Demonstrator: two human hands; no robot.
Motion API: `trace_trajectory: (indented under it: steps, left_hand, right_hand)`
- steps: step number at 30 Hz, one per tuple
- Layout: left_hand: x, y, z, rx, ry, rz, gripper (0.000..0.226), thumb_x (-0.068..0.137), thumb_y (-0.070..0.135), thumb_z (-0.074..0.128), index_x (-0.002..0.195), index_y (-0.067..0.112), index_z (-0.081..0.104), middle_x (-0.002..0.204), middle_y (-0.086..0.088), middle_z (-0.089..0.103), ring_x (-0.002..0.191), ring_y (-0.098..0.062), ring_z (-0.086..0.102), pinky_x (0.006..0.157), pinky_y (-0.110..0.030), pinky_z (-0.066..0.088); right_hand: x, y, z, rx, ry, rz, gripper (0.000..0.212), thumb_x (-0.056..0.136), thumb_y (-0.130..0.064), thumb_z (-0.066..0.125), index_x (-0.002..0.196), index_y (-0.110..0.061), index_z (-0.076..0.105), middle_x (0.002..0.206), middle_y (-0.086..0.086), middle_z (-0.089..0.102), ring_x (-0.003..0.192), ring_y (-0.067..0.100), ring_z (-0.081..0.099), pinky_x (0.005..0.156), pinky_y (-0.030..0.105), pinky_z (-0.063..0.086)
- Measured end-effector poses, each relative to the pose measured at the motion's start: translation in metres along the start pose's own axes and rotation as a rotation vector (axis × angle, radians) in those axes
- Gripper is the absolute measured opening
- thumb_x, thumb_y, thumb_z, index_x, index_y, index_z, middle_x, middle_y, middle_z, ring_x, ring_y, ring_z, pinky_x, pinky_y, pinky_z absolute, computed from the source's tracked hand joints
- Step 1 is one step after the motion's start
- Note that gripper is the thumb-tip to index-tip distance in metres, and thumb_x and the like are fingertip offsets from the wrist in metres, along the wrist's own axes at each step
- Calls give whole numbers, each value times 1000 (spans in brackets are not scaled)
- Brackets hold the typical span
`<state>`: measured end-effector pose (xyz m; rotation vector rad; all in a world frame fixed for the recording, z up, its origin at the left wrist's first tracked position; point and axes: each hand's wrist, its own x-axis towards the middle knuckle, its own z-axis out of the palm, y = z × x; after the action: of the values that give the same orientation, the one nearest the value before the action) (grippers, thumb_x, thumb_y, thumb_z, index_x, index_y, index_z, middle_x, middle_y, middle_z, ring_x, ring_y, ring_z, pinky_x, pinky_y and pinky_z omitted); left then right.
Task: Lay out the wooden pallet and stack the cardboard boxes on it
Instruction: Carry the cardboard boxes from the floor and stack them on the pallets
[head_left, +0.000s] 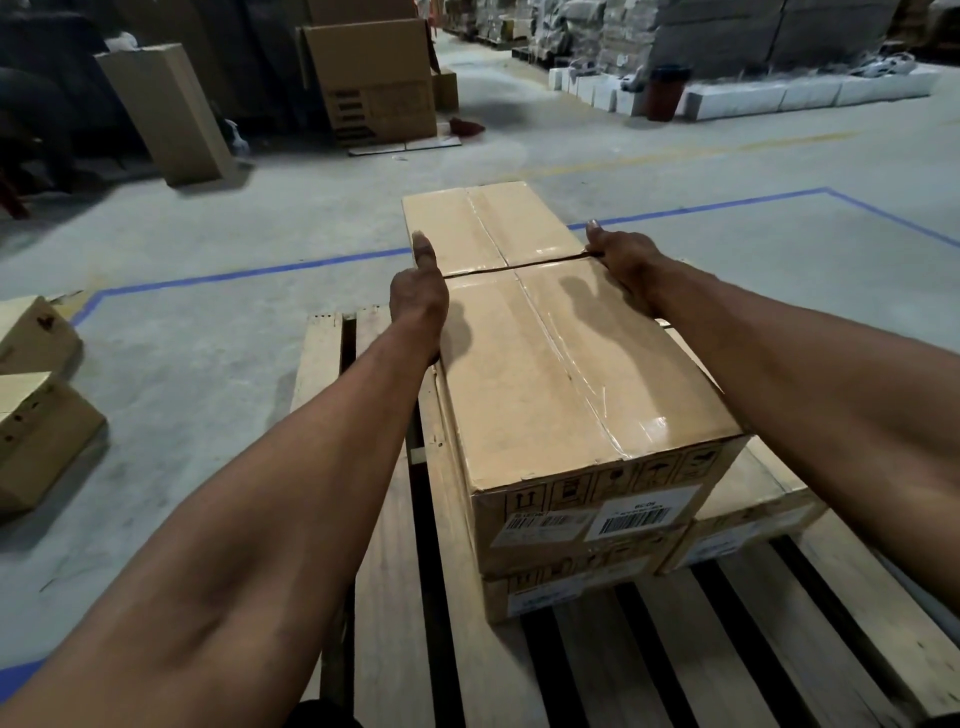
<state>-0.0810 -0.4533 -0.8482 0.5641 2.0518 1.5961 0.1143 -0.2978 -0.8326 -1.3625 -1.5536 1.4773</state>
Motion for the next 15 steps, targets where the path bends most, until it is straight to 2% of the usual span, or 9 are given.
trace_trajectory:
  steps: [3,5,7,9,11,15]
  left_hand:
    - [0,0,0,25,7,4,65,106,69,28,105,10,57,112,-10,63,99,-30,57,85,-32,44]
    - [-1,2,0,27,-3,2,66,106,67,29,111,9,60,115,-11,64,103,-31,59,89,-33,45]
    - [0,2,0,30,-12,-3,68,107,65,30,119,8,62,119,-12,65,105,-31,59,90,-33,45]
    - [0,2,-1,25,-18,-4,64,107,64,31,118,8,62,122,-12,66,106,-31,60,90,-33,46]
    - [2,1,-1,15,-16,-4,66,107,63,34,124,6,63,127,-14,67,115,-34,63,101,-37,50]
    - [2,1,-6,-77,-99,-46,63,106,61,43,139,9,57,135,-13,63,121,-33,61,110,-49,50]
  right_hand:
    - [3,0,1,-2,35,10,58,96,-63,58,125,-14,68,114,7,73,83,23,67,76,32,53]
    - [6,0,2,-16,46,11,61,97,-66,54,127,-15,67,123,9,71,92,25,66,79,33,52]
    - [4,-1,3,-37,59,10,61,98,-65,51,131,-15,65,125,9,69,95,25,65,76,32,49]
    - [-2,-2,5,-62,68,5,58,102,-62,49,132,-14,63,122,8,66,90,23,62,72,30,46]
    - [-5,-2,5,-89,69,-7,55,105,-57,47,131,-12,63,117,9,64,81,19,58,67,30,43]
    - [-7,-1,4,-87,52,-7,57,103,-60,47,129,-12,62,114,8,64,84,20,57,79,34,45]
